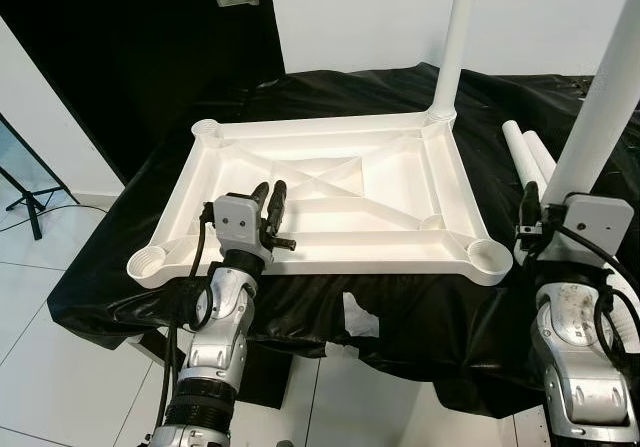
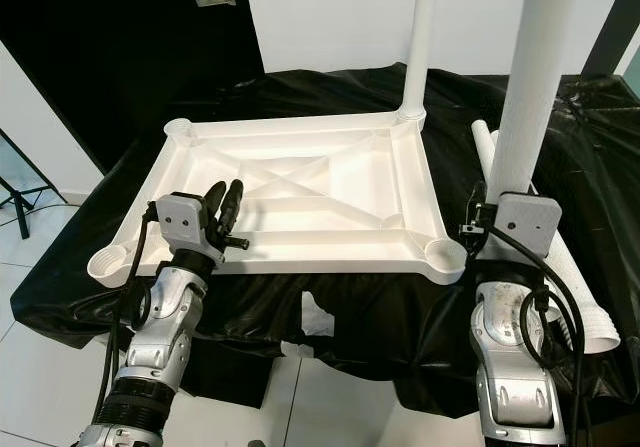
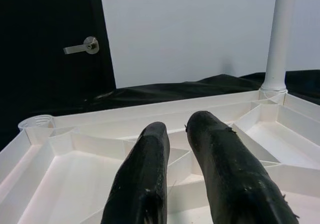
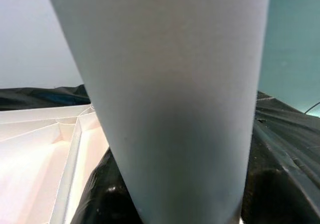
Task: Building children table
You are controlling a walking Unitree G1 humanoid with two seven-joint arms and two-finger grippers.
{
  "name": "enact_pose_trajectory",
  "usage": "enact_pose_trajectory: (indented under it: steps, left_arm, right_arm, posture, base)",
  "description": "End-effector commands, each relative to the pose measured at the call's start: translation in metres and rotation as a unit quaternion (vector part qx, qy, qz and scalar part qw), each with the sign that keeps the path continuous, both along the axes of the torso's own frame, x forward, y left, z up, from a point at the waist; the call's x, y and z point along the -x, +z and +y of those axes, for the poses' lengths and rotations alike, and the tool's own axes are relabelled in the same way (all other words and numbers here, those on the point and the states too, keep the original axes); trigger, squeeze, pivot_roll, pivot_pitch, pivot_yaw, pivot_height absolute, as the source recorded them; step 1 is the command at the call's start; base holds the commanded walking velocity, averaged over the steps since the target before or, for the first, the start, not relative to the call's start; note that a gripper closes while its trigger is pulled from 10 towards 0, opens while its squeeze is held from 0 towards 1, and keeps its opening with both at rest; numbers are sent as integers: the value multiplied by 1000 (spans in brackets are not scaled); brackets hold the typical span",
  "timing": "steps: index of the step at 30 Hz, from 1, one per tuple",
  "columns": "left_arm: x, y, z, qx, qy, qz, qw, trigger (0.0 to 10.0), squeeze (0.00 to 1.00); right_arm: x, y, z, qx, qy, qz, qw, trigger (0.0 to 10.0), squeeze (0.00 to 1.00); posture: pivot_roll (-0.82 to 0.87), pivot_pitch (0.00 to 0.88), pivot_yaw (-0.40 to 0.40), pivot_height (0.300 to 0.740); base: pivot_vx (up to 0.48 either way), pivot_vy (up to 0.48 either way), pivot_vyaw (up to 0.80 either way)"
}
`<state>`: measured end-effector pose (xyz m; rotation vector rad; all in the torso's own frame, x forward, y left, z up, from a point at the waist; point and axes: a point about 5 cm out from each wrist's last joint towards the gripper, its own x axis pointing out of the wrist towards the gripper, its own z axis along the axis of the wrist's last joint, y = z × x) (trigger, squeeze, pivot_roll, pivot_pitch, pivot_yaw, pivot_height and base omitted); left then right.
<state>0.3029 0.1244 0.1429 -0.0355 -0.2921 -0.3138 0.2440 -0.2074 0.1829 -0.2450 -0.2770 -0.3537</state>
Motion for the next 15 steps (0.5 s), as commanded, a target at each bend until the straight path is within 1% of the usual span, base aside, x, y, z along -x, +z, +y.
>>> enact_pose_trajectory:
  steps: [1, 3, 6, 7, 8, 11, 15]
  left_arm:
    - [0, -2, 1, -3, -3, 8, 1000, 10000, 0]
    - [-1, -3, 0, 0, -5, 12, 1000, 10000, 0]
    - [-2, -4, -1, 13, -12, 24, 1000, 10000, 0]
    - [-2, -4, -2, 24, -12, 30, 999, 10000, 0]
    - [-2, -4, -2, 24, -12, 30, 999, 10000, 0]
    - [-4, -3, 1, 36, -1, 32, 999, 10000, 0]
    - [-5, -3, 3, 37, 8, 32, 999, 10000, 0]
  right_arm:
    - [-1, 2, 1, -5, 1, -11, 1000, 10000, 0]
    - [-1, 1, 3, -6, 3, -10, 1000, 10000, 0]
    - [-1, -3, 5, -11, 13, -1, 1000, 10000, 0]
    - [-1, -6, 7, -15, 23, 9, 1000, 10000, 0]
    - [-1, -6, 7, -15, 23, 9, 1000, 10000, 0]
    - [0, -13, 12, -17, 37, 26, 999, 10000, 0]
    - [0, -13, 13, -17, 39, 25, 999, 10000, 0]
  posture:
    - [-141, 0, 79, 740]
    - [-142, 0, 80, 740]
    - [-142, 0, 81, 740]
    - [-143, 0, 83, 740]
    - [-143, 0, 83, 740]
    - [-146, 0, 83, 740]
    - [-146, 0, 82, 740]
  base:
    - [0, 0, 0]
    - [0, 0, 0]
    - [0, 0, 0]
    - [0, 0, 0]
    - [0, 0, 0]
    - [0, 0, 0]
    - [0, 0, 0]
